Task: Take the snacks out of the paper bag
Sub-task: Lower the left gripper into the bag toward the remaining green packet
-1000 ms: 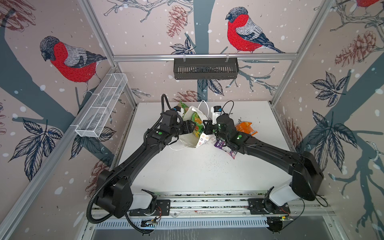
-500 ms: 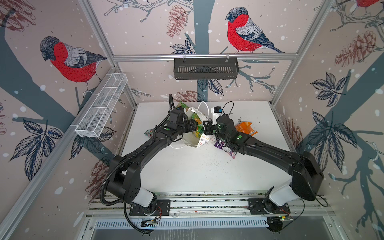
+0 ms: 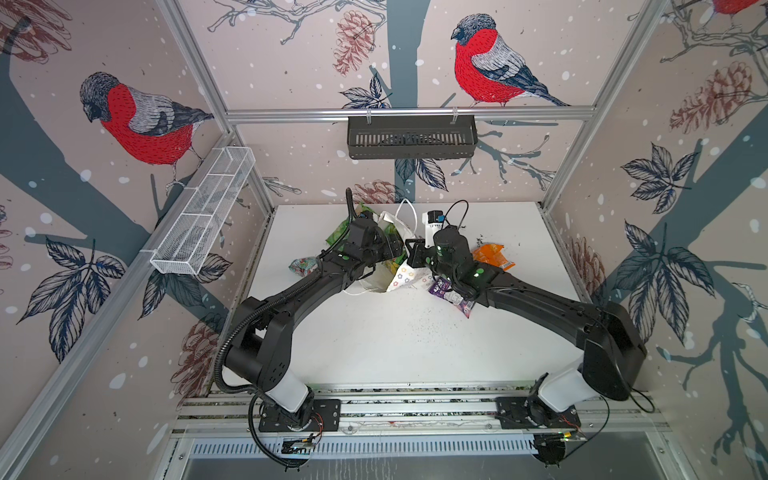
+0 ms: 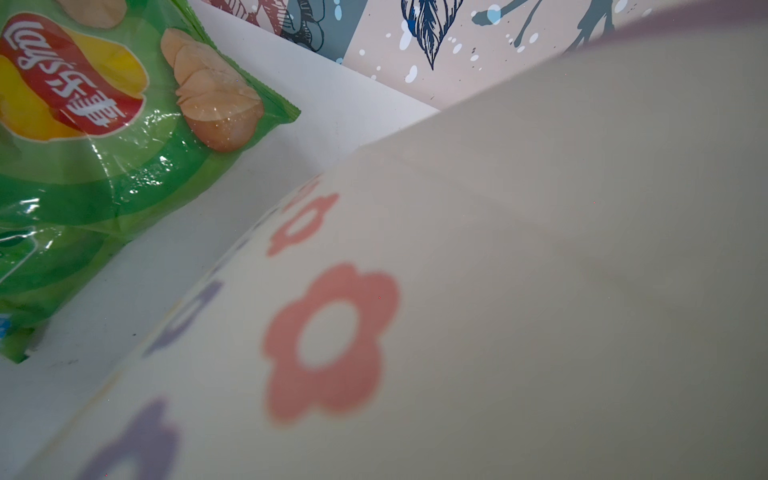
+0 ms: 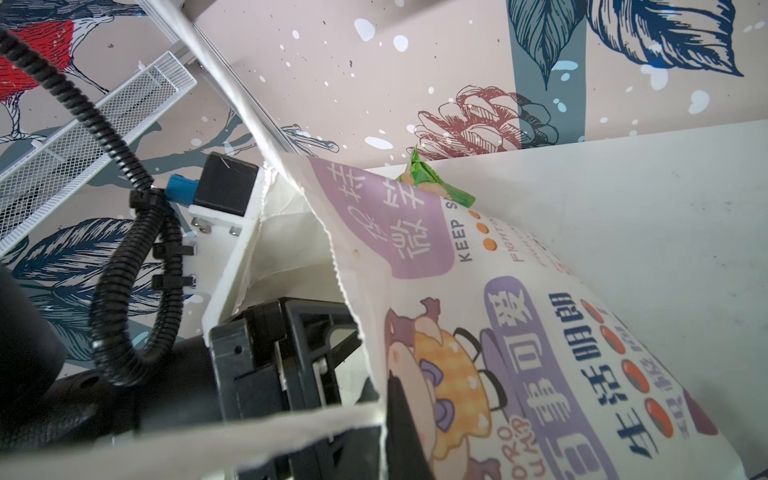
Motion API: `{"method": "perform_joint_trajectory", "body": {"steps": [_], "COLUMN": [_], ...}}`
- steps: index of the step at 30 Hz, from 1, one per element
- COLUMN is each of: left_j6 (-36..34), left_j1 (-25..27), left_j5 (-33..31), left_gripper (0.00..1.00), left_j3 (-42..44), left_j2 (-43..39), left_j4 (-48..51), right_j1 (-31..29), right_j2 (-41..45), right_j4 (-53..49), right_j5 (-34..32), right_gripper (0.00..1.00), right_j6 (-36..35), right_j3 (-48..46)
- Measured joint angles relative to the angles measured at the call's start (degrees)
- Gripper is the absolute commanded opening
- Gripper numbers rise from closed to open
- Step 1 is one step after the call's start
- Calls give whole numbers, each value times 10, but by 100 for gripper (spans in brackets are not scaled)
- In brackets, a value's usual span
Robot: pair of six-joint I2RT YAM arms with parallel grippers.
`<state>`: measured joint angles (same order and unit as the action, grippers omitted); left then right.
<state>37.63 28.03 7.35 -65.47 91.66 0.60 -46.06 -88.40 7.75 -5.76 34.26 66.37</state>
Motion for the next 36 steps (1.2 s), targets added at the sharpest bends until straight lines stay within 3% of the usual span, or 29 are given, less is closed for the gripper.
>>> {"method": "perform_joint_trajectory", "body": {"steps": [13,19,27,30,34,36], "left_j6": [0,3,0,0,0,-1], "left_j1": [3,6,13,14,14,14], "left_j5": [-15,-29,-51,-59,-67,-74], "left_gripper": [88,83,54,48,30,30], "left_j3": [-19,-40,-56,-58,-59,-59], "left_j2": [52,84,105,106,101,97], "left_j4": [-22,-29,-29,-28,-25,-24], "right_j1": [8,10,14,16,16,16], "right_j2": [-11,-11,-14,-13,-11,-10], "right_j4": [4,5,5,7,13,14], "right_j5": [11,11,18,19,22,23], "right_gripper": [0,0,0,0,0,0], "right_j6": [0,0,0,0,1,2], "right_j3": [5,5,6,4,-1,-1]}}
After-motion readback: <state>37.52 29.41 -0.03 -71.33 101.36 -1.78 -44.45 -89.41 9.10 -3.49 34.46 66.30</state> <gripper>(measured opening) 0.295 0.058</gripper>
